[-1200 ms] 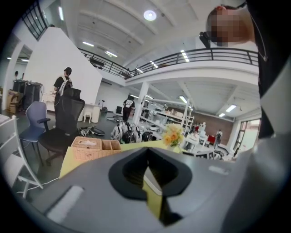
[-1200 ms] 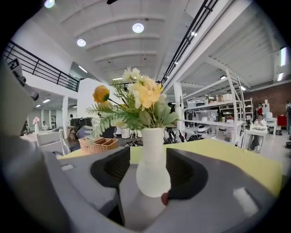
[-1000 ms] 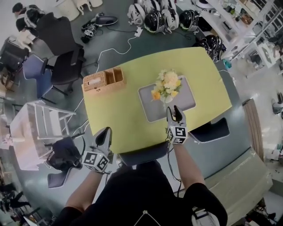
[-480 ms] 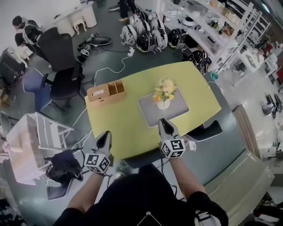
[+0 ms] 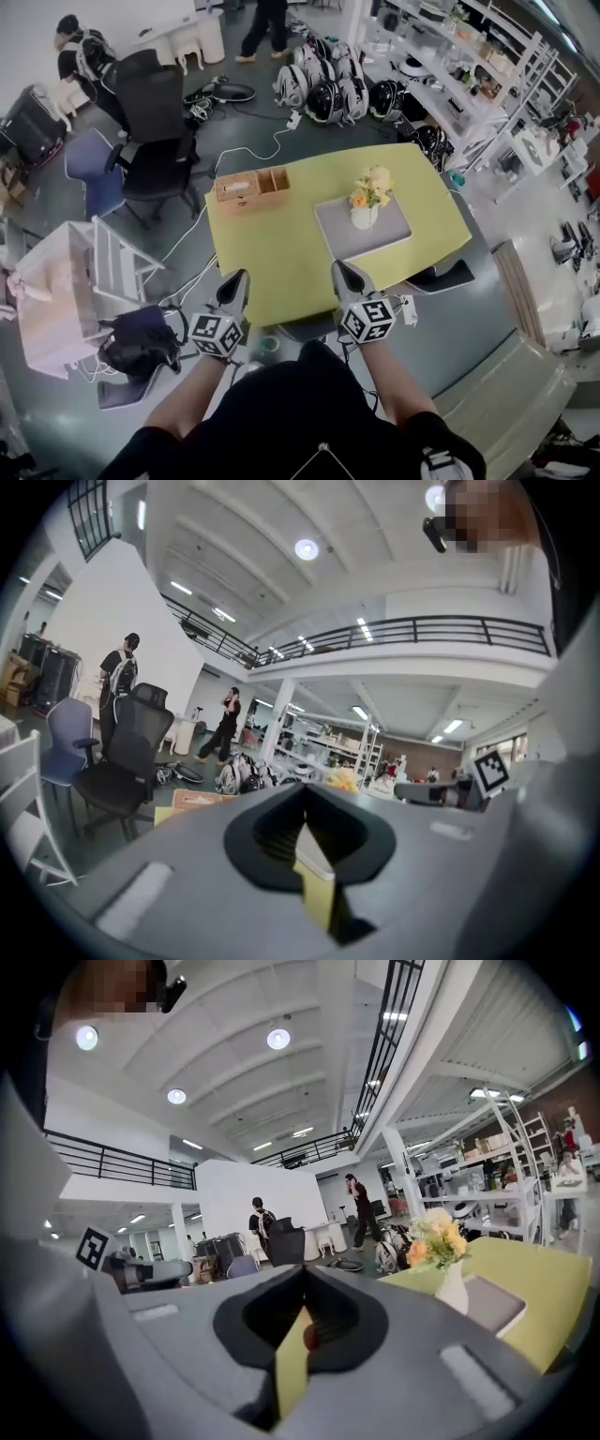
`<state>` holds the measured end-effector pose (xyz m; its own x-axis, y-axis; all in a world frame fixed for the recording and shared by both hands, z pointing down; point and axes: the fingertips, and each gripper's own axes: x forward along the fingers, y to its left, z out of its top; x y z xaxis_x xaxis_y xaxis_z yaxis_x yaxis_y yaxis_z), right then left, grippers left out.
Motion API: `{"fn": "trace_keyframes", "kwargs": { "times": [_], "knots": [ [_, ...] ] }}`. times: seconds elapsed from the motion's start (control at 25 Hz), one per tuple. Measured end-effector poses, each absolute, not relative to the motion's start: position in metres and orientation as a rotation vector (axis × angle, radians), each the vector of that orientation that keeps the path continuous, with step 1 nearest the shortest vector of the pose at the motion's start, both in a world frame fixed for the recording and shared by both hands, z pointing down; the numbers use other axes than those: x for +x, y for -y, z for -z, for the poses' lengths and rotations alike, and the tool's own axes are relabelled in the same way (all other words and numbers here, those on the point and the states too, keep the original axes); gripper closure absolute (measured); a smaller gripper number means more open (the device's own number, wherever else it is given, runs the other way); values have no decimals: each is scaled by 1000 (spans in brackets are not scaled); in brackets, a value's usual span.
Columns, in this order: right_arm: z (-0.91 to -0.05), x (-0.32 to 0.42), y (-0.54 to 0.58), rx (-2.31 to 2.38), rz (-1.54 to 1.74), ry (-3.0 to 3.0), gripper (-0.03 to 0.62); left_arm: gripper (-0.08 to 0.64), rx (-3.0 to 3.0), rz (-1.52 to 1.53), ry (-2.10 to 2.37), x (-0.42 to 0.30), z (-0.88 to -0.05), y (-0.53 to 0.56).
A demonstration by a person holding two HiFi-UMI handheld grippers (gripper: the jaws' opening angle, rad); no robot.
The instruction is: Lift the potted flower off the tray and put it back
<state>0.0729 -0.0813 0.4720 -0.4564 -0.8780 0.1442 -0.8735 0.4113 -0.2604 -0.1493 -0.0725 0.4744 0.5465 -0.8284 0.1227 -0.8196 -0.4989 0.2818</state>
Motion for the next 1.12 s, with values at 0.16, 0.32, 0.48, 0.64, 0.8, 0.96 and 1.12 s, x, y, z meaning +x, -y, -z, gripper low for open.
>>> {"fn": "trace_keyframes", "kwargs": {
  "times": [0.16, 0.32, 0.48, 0.64, 0.8, 0.96, 1.12],
  "knots": [
    [-459, 37, 48, -1568, 489, -2633, 589, 552, 2494, 53, 1351, -174, -470, 48],
    [-447, 9, 21, -1554, 459, -2656, 589, 552, 2505, 69, 1342, -194, -467, 29],
    [-442, -20, -10, -1524, 447, -2684, 589, 552, 2520, 64, 1331, -211, -465, 4],
    [-443, -48, -36, -1491, 433, -2724, 589, 554, 2544, 67, 1315, -225, -463, -20],
    [-439, -70, -54, -1435, 413, -2736, 589, 554, 2612, 90, 1271, -231, -459, -41],
    [-437, -83, -69, -1408, 408, -2726, 589, 554, 2652, 101, 1239, -236, -456, -57],
    [-438, -91, -75, -1417, 408, -2726, 589, 554, 2684, 103, 1183, -238, -453, -68]
  ]
}}
